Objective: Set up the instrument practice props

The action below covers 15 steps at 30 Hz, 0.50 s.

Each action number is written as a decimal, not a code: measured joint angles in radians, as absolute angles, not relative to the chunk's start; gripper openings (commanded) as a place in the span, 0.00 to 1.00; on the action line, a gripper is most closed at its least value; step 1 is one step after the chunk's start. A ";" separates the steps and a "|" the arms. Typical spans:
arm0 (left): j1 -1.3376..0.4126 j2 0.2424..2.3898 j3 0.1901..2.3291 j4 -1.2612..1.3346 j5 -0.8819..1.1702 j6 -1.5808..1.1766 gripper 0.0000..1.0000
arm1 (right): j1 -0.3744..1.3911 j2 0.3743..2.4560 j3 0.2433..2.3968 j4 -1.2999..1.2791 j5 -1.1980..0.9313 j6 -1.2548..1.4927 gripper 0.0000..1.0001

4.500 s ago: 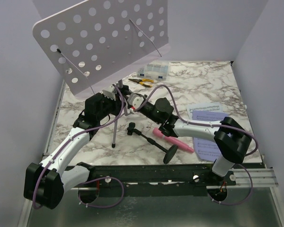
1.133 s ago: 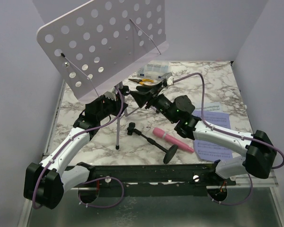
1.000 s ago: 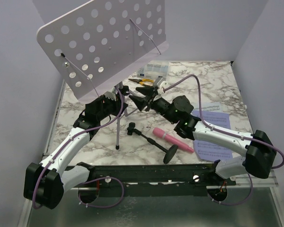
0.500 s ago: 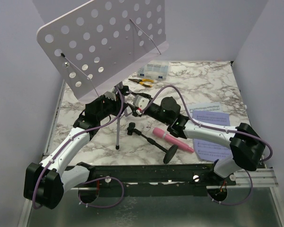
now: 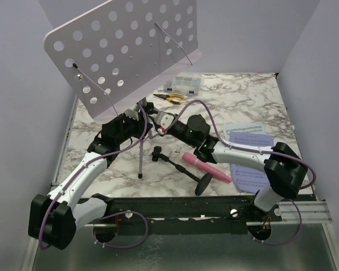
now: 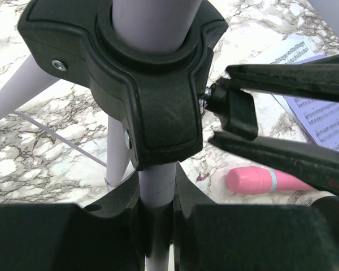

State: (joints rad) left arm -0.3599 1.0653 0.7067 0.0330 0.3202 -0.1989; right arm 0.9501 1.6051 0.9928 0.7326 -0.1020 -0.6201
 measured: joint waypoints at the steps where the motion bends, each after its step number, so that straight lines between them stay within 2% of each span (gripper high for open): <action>1: -0.360 1.065 0.707 0.033 0.320 -0.199 0.00 | 0.950 1.610 0.999 0.740 -0.094 -0.614 0.18; 7: -0.359 1.066 0.707 0.035 0.316 -0.199 0.00 | 0.957 1.635 1.020 0.775 0.021 -0.495 0.03; 11: -0.359 1.068 0.707 0.038 0.310 -0.199 0.00 | 0.973 1.642 1.032 0.777 0.129 -0.289 0.01; 15: -0.358 1.071 0.707 0.041 0.305 -0.200 0.00 | 0.978 1.637 1.069 0.698 0.231 0.056 0.01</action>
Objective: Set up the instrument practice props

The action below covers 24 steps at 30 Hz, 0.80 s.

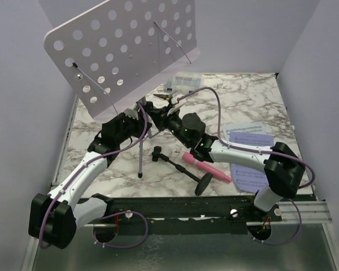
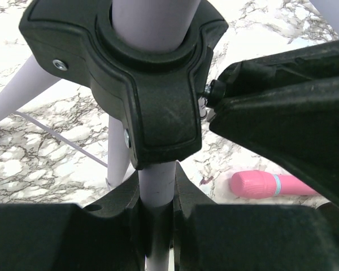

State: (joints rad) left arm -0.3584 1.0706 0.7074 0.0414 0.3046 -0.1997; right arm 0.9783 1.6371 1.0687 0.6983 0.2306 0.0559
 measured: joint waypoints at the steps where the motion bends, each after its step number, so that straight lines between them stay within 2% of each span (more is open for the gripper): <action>1: -0.358 1.071 0.708 0.041 0.305 -0.200 0.00 | 0.976 1.631 1.078 0.667 0.246 0.153 0.01; 8: -0.358 1.073 0.709 0.043 0.306 -0.199 0.00 | 0.919 1.601 1.082 0.522 0.233 0.915 0.03; 10: -0.359 1.074 0.709 0.045 0.306 -0.198 0.00 | 0.889 1.599 1.055 0.534 0.181 1.133 0.11; 12: -0.363 1.077 0.710 0.047 0.311 -0.194 0.00 | 0.861 1.603 0.988 0.635 0.105 1.349 0.27; 13: -0.368 1.079 0.711 0.048 0.314 -0.192 0.00 | 0.848 1.606 0.972 0.665 0.089 1.387 0.37; 15: -0.370 1.080 0.711 0.048 0.317 -0.188 0.00 | 0.820 1.623 0.913 0.796 0.055 1.490 0.51; 19: -0.368 1.080 0.711 0.048 0.316 -0.188 0.00 | 0.738 1.628 0.791 1.011 0.038 1.547 0.61; 24: -0.368 1.080 0.711 0.048 0.316 -0.188 0.00 | 0.725 1.552 0.647 1.071 0.016 1.412 0.63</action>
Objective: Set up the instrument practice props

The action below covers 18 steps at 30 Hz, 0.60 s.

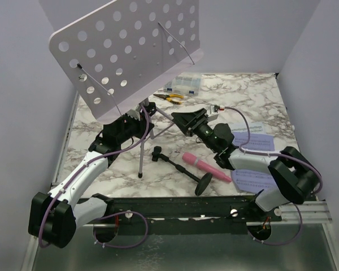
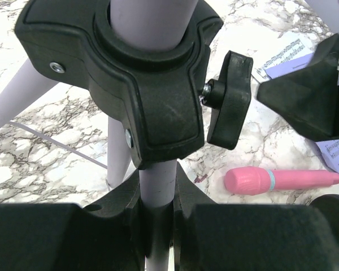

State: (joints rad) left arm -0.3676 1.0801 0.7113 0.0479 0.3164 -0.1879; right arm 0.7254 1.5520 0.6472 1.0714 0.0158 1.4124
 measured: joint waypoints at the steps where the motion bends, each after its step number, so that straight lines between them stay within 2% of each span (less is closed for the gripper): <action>1: -0.368 1.080 0.711 0.048 0.316 -0.188 0.00 | 0.726 1.518 0.633 1.037 0.013 1.367 0.64; 6: -0.368 1.080 0.712 0.047 0.316 -0.187 0.00 | 0.728 1.350 0.703 0.681 0.059 1.055 0.71; 9: -0.368 1.080 0.712 0.046 0.313 -0.189 0.14 | 0.728 1.327 0.825 0.407 0.180 0.810 0.77; 12: -0.368 1.076 0.712 0.043 0.304 -0.191 0.29 | 0.728 1.328 0.873 0.195 0.307 0.630 0.79; 18: -0.367 1.068 0.691 -0.062 0.271 -0.242 0.49 | 0.727 1.372 0.873 -0.058 0.366 0.463 0.79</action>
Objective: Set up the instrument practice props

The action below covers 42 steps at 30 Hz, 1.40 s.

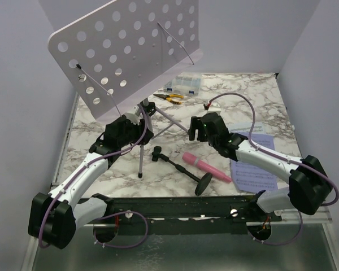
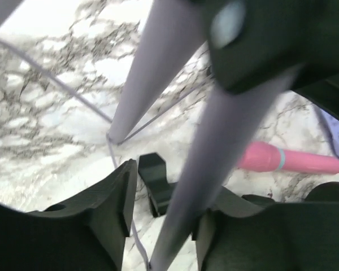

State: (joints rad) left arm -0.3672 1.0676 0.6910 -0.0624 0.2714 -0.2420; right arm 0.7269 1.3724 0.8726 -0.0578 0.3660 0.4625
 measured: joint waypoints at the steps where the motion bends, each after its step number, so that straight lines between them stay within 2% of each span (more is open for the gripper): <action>1: -0.367 1.068 0.688 -0.075 0.268 -0.246 0.51 | 0.727 1.375 0.866 -0.065 0.358 0.453 0.80; 4: -0.367 1.068 0.678 -0.115 0.260 -0.255 0.57 | 0.727 1.375 0.845 -0.067 0.314 0.436 0.80; 6: -0.367 1.068 0.677 -0.126 0.257 -0.260 0.67 | 0.727 1.375 0.832 -0.057 0.277 0.426 0.79; 9: -0.367 1.056 0.676 -0.141 0.252 -0.269 0.72 | 0.727 1.375 0.827 -0.047 0.232 0.416 0.80; 14: -0.367 0.992 0.660 -0.149 0.239 -0.297 0.99 | 0.727 1.375 0.827 -0.039 0.206 0.390 0.80; 23: -0.367 0.758 0.633 -0.232 0.140 -0.409 0.99 | 0.727 1.348 0.763 -0.035 0.242 0.377 0.84; 30: -0.367 0.701 0.687 -0.419 0.057 -0.594 0.99 | 0.717 1.391 0.775 -0.139 0.510 0.517 0.89; 36: -0.367 0.625 0.732 -0.568 0.053 -0.742 0.99 | 0.566 1.438 0.782 -0.246 0.526 0.656 0.91; 37: -0.367 0.606 0.735 -0.585 0.060 -0.760 0.99 | 0.545 1.426 0.768 -0.255 0.526 0.674 0.94; 42: -0.367 0.518 0.738 -0.633 0.135 -0.828 0.99 | 0.469 1.283 0.646 -0.292 0.492 0.780 0.96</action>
State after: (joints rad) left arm -0.3668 0.5182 0.7383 -0.6334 0.1352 -0.8276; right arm 0.4694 1.2827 0.6456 -0.2920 0.4923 0.7803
